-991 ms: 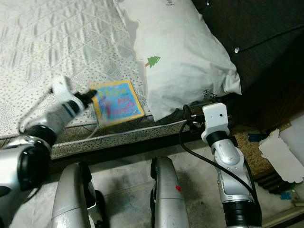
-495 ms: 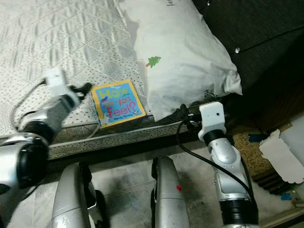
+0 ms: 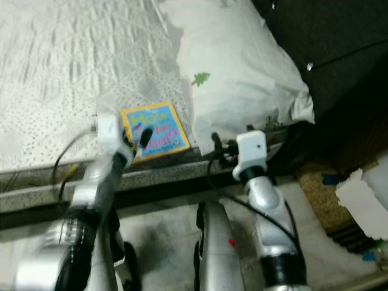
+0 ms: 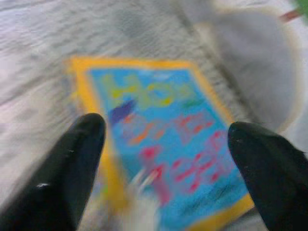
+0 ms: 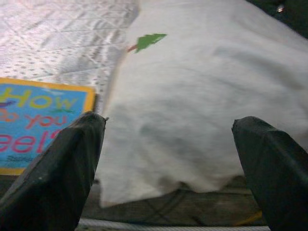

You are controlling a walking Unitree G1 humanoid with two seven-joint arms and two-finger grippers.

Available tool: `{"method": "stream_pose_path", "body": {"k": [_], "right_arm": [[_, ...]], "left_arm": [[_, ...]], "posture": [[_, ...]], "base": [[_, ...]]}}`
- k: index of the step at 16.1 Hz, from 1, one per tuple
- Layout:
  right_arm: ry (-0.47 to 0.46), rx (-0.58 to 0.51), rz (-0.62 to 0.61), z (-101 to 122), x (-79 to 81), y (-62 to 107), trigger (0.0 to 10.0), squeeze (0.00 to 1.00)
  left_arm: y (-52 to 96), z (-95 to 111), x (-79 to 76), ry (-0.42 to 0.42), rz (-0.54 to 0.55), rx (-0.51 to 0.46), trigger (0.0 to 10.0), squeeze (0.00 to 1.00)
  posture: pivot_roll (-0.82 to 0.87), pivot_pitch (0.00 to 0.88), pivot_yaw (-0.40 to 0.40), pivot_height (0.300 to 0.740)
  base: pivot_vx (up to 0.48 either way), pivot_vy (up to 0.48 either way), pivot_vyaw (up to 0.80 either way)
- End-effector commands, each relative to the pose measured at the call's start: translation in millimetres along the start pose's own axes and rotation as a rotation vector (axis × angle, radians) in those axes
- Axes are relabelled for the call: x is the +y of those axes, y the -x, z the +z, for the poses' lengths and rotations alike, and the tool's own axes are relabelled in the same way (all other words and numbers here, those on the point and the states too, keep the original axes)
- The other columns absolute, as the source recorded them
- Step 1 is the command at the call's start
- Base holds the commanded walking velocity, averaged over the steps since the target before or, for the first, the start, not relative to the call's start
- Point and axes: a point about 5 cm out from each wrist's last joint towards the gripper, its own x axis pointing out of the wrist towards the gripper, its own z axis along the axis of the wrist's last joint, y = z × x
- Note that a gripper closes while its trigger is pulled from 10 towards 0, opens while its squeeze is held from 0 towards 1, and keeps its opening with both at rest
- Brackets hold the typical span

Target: Clean up the room

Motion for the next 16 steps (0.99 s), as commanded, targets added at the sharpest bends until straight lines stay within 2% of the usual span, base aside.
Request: {"method": "stream_pose_path", "body": {"k": [1, 3, 4, 7, 8, 11, 13, 16], "right_arm": [[-0.006, 0.013, -0.001, -3.2, 3.1, 3.0, 10.0, 0.0], [-0.014, 0.017, 0.002, -4.5, 6.0, 1.8, 10.0, 0.0], [-0.015, 0.015, 0.005, -3.7, 7.1, 0.4, 10.0, 0.0], [-0.015, 0.007, 0.0, -1.6, 4.5, -3.0, 10.0, 0.0], [-0.015, 0.007, -0.002, -1.6, 4.5, -3.0, 10.0, 0.0], [-0.014, -0.001, -0.002, 0.4, 6.5, -4.9, 10.0, 0.0], [-0.012, -0.003, -0.01, 0.5, 4.4, -4.8, 10.0, 0.0], [-0.006, -0.002, -0.019, 0.5, 1.6, -4.7, 10.0, 0.0]], "left_arm": [[4.1, 9.3, -11.9, -0.024, -0.026, -0.035, 10.0, 1.0], [16.5, -3.7, -30.9, -0.094, -0.127, 0.008, 10.0, 1.0], [20.8, -7.3, -35.6, -0.103, -0.145, 0.02, 10.0, 1.0], [29.7, -21.0, -60.6, -0.108, -0.3, 0.14, 10.0, 1.0], [32.0, -22.4, -62.2, -0.116, -0.306, 0.162, 10.0, 1.0], [37.8, -43.3, -64.8, -0.124, -0.35, 0.343, 10.0, 1.0], [35.2, -48.2, -61.4, -0.105, -0.325, 0.382, 10.0, 1.0], [26.0, -52.5, -47.5, -0.105, -0.279, 0.427, 10.0, 1.0]], "posture": [[-0.08, 0.216, -0.039, 0.553], [-0.07, 0.219, -0.041, 0.553], [-0.07, 0.22, -0.039, 0.553], [-0.07, 0.22, -0.037, 0.553], [-0.07, 0.222, -0.035, 0.553], [-0.08, 0.22, -0.029, 0.553], [-0.09, 0.219, -0.025, 0.553], [-0.1, 0.218, -0.025, 0.553]], "base": [[0.0, 0.0, 0.0], [0.0, 0.0, 0.0], [0.0, 0.0, 0.0], [0.0, 0.0, 0.0], [0.0, 0.0, 0.0], [0.0, 0.0, 0.0], [0.0, 0.0, 0.0], [0.0, 0.0, 0.0]]}}
